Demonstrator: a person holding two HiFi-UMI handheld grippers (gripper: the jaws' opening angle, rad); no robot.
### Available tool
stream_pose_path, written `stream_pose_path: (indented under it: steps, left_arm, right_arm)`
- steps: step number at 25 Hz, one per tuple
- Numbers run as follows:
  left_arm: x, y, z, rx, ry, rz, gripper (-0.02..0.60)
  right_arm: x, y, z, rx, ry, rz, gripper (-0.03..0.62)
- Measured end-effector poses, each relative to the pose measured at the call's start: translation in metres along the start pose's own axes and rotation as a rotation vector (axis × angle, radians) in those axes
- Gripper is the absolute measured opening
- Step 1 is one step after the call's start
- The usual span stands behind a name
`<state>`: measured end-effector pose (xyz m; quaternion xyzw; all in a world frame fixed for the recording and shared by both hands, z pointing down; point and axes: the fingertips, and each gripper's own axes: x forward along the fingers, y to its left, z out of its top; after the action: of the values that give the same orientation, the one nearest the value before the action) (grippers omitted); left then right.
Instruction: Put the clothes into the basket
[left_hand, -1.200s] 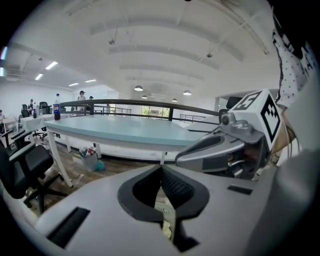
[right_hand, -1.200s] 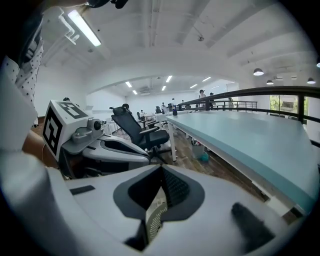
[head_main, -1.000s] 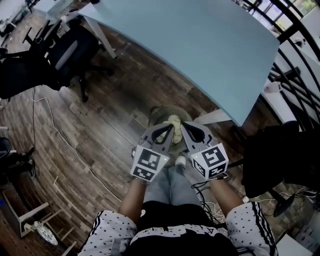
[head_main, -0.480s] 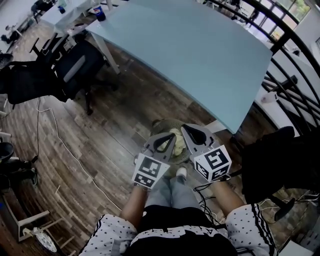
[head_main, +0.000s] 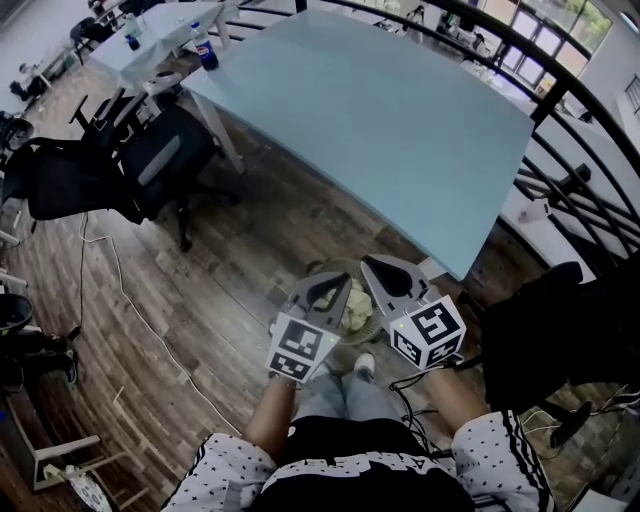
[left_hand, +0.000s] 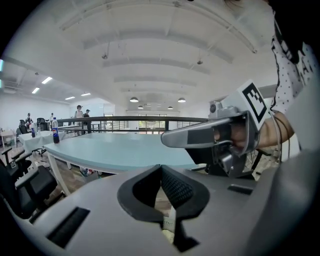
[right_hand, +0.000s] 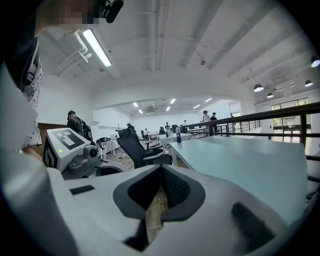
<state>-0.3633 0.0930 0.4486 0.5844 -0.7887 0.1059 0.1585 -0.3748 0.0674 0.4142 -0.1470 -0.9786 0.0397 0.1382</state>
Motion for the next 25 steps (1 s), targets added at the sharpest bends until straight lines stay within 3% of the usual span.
stream_pose_path:
  steps: [25]
  left_arm:
    - [-0.019,-0.015,0.082,0.137,-0.105,0.003,0.015]
  right_arm:
    - [-0.035,0.008,0.075,-0.058,-0.116,-0.003,0.028]
